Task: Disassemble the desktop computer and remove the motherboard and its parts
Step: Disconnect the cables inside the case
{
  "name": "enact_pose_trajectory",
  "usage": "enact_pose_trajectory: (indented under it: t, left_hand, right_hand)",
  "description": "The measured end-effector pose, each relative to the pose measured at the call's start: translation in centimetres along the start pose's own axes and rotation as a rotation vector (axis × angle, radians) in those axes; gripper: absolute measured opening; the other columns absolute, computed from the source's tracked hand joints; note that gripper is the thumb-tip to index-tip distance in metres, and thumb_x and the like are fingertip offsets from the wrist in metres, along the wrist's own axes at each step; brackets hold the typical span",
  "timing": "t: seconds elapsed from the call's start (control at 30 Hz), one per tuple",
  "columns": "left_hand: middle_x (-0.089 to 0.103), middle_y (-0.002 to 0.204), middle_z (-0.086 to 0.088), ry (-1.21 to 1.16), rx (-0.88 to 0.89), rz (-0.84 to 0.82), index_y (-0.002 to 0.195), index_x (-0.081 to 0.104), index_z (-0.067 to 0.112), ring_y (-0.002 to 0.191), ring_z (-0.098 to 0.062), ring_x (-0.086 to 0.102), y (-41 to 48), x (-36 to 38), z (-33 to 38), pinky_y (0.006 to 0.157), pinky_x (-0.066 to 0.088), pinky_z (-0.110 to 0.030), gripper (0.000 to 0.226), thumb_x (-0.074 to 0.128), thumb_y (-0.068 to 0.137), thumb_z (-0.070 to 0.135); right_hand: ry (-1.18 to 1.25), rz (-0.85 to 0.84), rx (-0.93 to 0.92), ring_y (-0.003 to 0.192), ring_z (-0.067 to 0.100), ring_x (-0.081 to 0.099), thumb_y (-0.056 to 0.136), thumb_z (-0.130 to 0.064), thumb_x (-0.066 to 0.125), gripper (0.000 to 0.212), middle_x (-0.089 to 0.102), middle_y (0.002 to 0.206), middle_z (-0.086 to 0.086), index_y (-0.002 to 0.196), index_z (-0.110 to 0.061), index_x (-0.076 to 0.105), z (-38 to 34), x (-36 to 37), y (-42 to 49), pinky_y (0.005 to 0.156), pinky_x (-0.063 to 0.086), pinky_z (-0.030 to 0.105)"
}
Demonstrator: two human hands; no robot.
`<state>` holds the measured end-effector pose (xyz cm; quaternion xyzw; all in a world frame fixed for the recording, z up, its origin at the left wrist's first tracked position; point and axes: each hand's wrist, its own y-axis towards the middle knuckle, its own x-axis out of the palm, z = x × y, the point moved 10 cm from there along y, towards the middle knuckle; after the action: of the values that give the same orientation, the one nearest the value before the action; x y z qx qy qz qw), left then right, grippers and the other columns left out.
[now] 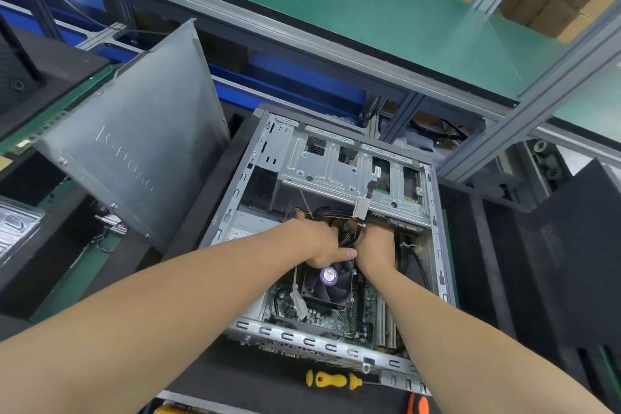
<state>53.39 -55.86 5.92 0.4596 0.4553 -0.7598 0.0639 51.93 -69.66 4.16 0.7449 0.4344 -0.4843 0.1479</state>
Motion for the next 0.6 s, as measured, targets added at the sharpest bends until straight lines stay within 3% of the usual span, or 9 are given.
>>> enact_pose_trajectory:
  t: [0.23, 0.4, 0.5, 0.6]
  left_hand:
    - [0.037, 0.159, -0.019, -0.019, -0.015, -0.019, 0.162, 0.022, 0.003, 0.147, -0.036, 0.035, 0.01, -0.08, 0.03, 0.119, 0.022, -0.064, 0.079, 0.015, 0.107, 0.060]
    - [0.041, 0.156, -0.019, -0.061, -0.010, -0.010, 0.160, 0.027, 0.003, 0.143, -0.036, 0.041, 0.26, 0.00, -0.16, 0.117, 0.028, -0.059, 0.083, 0.015, 0.105, 0.064]
    - [0.044, 0.154, -0.019, -0.055, -0.003, -0.015, 0.158, 0.033, 0.002, 0.141, -0.036, 0.043, 0.18, 0.03, -0.02, 0.116, 0.031, -0.058, 0.082, 0.014, 0.106, 0.063]
    - [0.046, 0.151, -0.020, -0.037, 0.002, -0.017, 0.156, 0.036, 0.003, 0.140, -0.036, 0.044, 0.01, -0.17, 0.17, 0.117, 0.029, -0.059, 0.079, 0.013, 0.107, 0.061]
  right_hand:
    - [0.106, 0.042, 0.017, 0.063, 0.022, 0.052, 0.098, -0.009, 0.055, 0.034, 0.058, 0.071, 0.008, 0.065, -0.020, 0.050, 0.23, -0.30, -0.22, 0.053, 0.037, 0.028]
    - [0.152, 0.080, 0.027, 0.068, 0.025, 0.053, 0.098, -0.004, 0.055, 0.041, 0.055, 0.070, 0.009, 0.062, -0.021, 0.046, 0.12, -0.53, -0.40, 0.064, 0.047, 0.038]
    - [0.121, 0.088, 0.026, 0.061, 0.022, 0.051, 0.098, -0.005, 0.053, 0.040, 0.056, 0.068, 0.009, 0.061, -0.020, 0.047, 0.27, -0.66, -0.44, 0.057, 0.044, 0.033]
    - [0.174, 0.114, 0.049, 0.067, 0.025, 0.053, 0.099, -0.001, 0.053, 0.039, 0.058, 0.072, 0.013, 0.063, -0.017, 0.049, 0.32, -0.76, -0.57, 0.064, 0.049, 0.040]
